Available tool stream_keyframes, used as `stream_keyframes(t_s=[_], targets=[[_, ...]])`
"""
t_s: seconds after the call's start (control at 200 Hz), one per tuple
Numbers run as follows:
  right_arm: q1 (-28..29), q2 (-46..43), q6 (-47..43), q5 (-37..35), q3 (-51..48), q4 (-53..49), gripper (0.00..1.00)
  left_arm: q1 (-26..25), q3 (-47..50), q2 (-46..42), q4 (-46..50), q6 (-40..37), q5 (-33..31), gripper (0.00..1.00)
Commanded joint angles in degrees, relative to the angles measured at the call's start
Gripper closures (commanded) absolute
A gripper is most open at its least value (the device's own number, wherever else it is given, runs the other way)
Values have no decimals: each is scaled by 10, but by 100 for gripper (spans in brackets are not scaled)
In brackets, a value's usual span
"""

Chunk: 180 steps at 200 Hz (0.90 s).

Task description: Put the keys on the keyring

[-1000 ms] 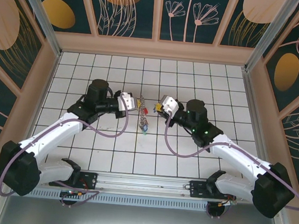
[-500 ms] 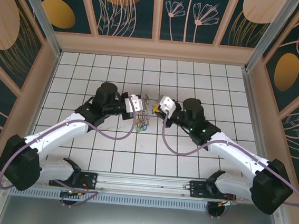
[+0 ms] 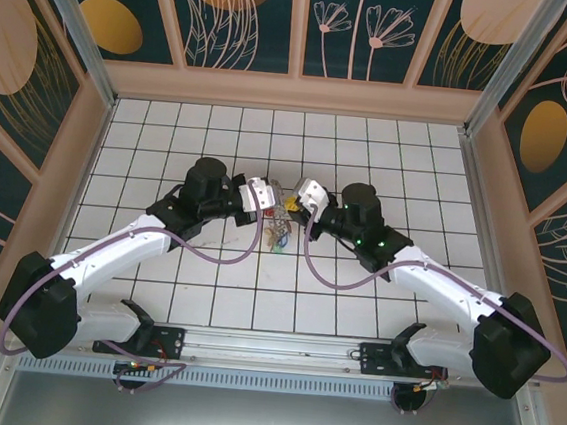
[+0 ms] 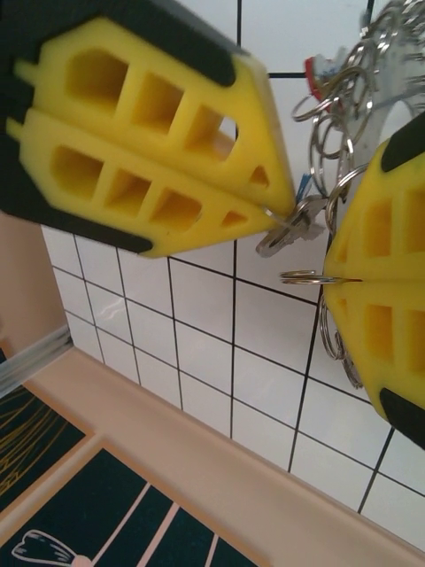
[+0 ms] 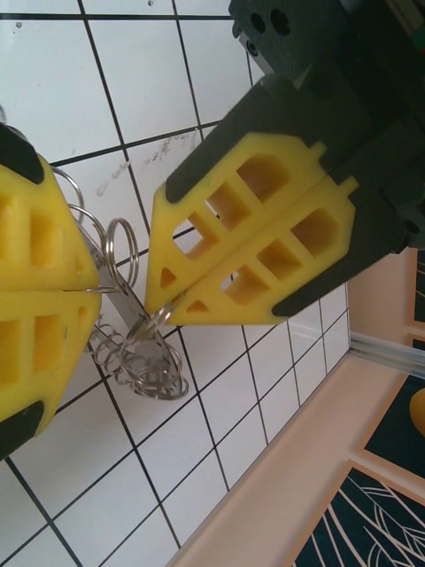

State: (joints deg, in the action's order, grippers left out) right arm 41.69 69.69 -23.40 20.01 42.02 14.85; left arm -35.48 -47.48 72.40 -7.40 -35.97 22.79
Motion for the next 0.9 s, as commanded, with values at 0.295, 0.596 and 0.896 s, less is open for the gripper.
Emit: stream_keyframes(t_s=[0.295,0.596,0.896], targets=[[5,18,43,13,25,59,100,-5,-19,12,-38,15,6,100],[7,37,60,-13,34,65,100,-8,-23,15,-40,23,11,100],[0,47,102,-30,46,62,100,-9,-18,13,-45,19,19,100]])
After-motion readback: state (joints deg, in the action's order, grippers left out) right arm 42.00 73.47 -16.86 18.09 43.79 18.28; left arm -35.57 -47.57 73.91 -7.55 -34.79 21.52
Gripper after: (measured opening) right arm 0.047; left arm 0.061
